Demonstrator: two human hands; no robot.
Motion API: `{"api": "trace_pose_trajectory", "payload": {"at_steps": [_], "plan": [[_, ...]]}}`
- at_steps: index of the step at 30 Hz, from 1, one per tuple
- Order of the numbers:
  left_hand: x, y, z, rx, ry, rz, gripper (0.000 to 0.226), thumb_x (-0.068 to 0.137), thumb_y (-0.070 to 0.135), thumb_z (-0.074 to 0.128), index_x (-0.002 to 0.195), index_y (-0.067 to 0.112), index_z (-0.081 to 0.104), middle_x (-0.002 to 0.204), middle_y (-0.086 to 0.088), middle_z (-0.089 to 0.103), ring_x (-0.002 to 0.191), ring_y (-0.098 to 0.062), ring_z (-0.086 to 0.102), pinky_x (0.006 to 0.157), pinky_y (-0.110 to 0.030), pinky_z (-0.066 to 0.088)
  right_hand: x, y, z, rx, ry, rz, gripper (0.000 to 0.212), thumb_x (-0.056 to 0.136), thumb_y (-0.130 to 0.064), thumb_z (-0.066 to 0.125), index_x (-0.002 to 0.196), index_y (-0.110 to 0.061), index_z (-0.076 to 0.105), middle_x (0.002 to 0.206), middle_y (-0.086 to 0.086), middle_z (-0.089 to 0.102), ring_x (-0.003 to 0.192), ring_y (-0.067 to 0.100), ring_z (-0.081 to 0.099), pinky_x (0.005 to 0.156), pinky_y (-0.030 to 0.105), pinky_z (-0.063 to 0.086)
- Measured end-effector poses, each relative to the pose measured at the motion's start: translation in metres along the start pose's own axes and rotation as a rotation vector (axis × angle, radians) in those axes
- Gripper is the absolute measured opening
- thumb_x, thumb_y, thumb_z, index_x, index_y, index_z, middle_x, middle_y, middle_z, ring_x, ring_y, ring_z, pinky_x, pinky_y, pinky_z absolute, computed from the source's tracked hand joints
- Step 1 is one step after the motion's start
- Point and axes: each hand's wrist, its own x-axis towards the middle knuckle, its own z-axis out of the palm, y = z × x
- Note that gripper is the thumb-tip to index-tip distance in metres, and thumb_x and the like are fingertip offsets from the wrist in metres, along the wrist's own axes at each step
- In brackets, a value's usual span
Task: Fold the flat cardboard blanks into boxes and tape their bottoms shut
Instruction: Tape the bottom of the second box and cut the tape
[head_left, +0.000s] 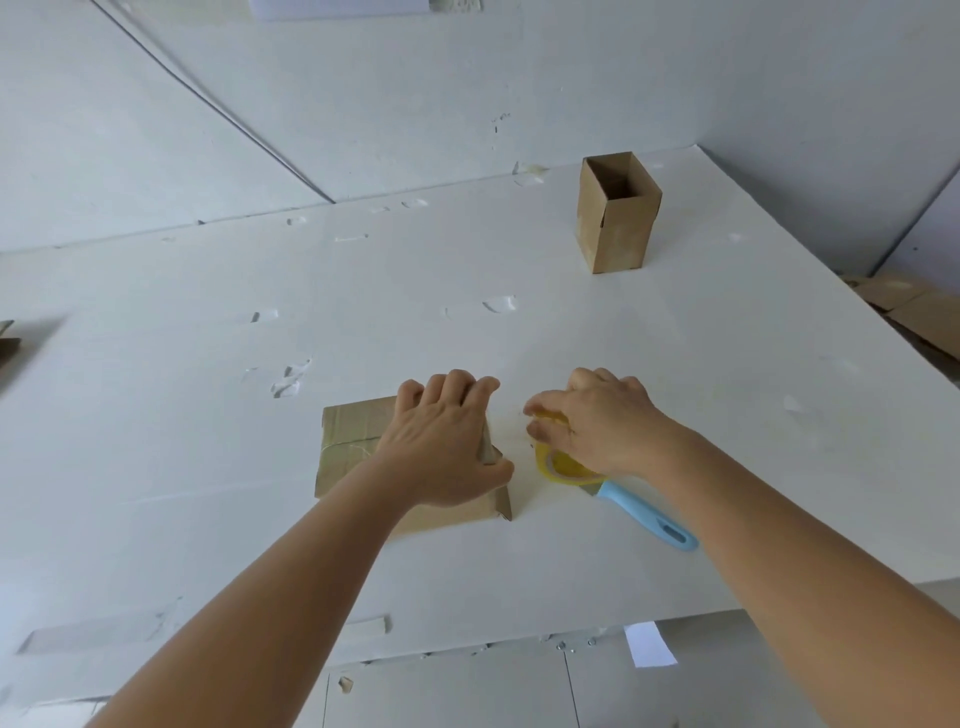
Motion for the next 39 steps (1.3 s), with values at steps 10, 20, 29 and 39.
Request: {"api": "trace_pose_trajectory", "payload": {"at_steps": [10,20,29,39], "plan": [[0.02,0.001,-0.023,-0.237,-0.194,-0.161,0.042,0.093,0.058,0.033,0.119,0.029,0.049,0.124,0.006,0.04,0.122,-0.016,0.035,0.099,-0.035,0.022,-0.001,0.006,-0.007,0.043,0.051,-0.014,0.039,0.102,-0.034,0.02,0.135,-0.032,0.04,0.124,0.0,0.048,0.119,0.022,0.04,0.099,0.039,0.027],[0.079,0.028,-0.04,-0.172,-0.503,-0.019,0.043,0.087,0.025,0.06,0.129,0.026,0.051,0.1,0.003,0.061,0.091,-0.015,0.06,0.073,-0.027,0.049,0.006,0.001,-0.012,-0.004,0.133,-0.065,0.022,0.097,-0.021,0.034,0.116,-0.017,0.042,0.106,-0.003,0.054,0.097,0.021,0.052,0.091,0.038,0.035],[0.077,0.006,-0.026,-0.477,-0.47,-0.007,0.019,0.083,0.026,0.067,0.097,0.038,0.064,0.08,0.001,0.07,0.068,-0.01,0.063,0.057,-0.02,0.043,0.004,0.0,-0.011,0.137,0.28,-0.091,0.007,0.096,-0.027,0.039,0.103,-0.025,0.041,0.091,-0.008,0.059,0.085,0.012,0.051,0.092,0.032,0.03],[0.068,-0.003,-0.024,-0.922,-0.3,-0.055,0.018,0.084,0.015,0.069,0.094,0.029,0.073,0.076,0.002,0.071,0.065,-0.006,0.062,0.086,-0.033,0.053,-0.013,0.033,0.055,0.609,0.608,0.552,0.022,0.097,-0.023,0.041,0.109,-0.009,0.054,0.105,0.006,0.055,0.104,0.029,0.051,0.083,0.03,0.037]]}}
